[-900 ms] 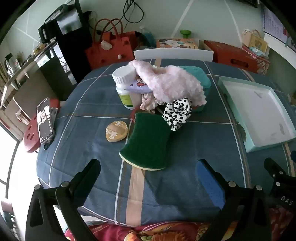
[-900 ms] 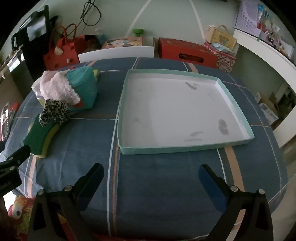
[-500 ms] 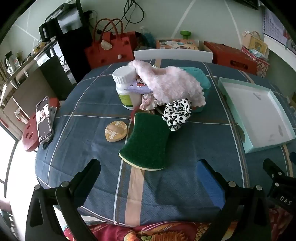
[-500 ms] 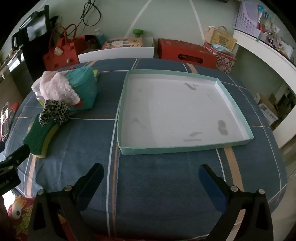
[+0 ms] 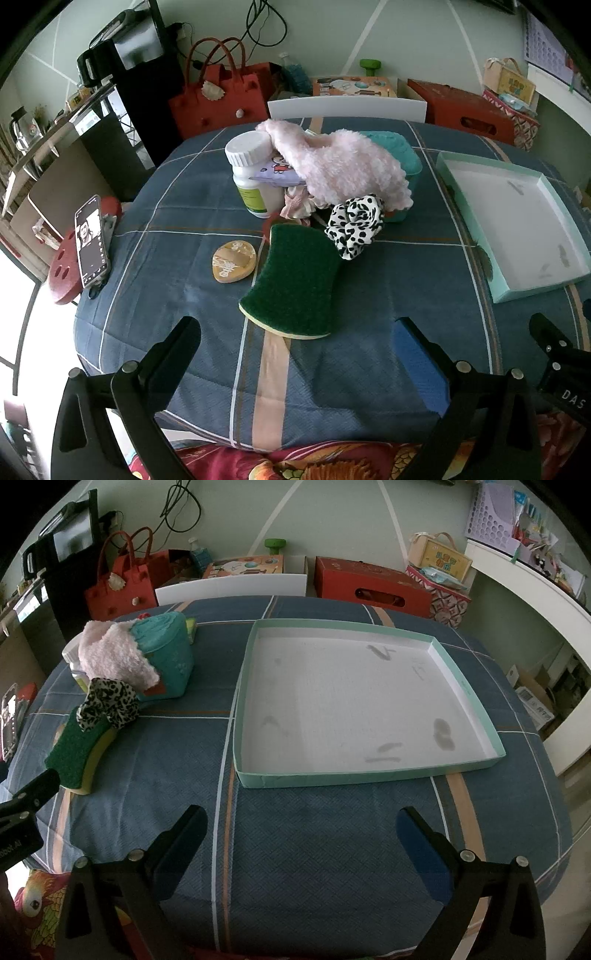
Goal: Organize soft objects
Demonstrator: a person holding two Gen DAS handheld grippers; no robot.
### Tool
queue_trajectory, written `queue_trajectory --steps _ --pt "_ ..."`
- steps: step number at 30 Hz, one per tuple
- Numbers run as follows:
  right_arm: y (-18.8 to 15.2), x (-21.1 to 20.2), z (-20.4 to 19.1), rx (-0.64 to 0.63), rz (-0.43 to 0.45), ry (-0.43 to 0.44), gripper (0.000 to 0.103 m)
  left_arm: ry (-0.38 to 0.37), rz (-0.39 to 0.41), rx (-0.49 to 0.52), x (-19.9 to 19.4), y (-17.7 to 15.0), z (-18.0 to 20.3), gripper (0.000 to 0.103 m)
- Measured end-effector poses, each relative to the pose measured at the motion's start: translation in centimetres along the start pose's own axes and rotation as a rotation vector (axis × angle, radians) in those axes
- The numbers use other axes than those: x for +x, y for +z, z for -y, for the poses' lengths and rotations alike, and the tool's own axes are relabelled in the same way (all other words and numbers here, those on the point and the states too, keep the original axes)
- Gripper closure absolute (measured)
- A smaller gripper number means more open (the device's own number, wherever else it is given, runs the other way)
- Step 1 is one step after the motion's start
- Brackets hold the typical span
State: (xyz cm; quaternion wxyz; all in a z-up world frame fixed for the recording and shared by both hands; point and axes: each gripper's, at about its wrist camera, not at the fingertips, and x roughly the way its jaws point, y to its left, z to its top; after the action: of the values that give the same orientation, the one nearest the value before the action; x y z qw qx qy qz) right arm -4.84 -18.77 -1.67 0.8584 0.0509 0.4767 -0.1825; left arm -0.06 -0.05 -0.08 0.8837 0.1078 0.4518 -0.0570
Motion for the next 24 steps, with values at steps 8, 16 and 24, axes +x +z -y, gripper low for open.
queue_trajectory --steps 8,16,24 --pt "0.02 -0.03 0.00 -0.002 0.001 0.000 0.000 0.004 0.000 0.003 -0.01 0.03 -0.03 0.000" --pt "0.00 -0.06 -0.03 -0.003 0.003 -0.002 0.000 0.006 -0.002 0.004 0.01 0.03 -0.02 0.000" --pt "-0.01 -0.09 0.04 -0.004 0.002 -0.003 0.000 0.007 -0.003 0.006 0.05 -0.01 0.00 0.000"
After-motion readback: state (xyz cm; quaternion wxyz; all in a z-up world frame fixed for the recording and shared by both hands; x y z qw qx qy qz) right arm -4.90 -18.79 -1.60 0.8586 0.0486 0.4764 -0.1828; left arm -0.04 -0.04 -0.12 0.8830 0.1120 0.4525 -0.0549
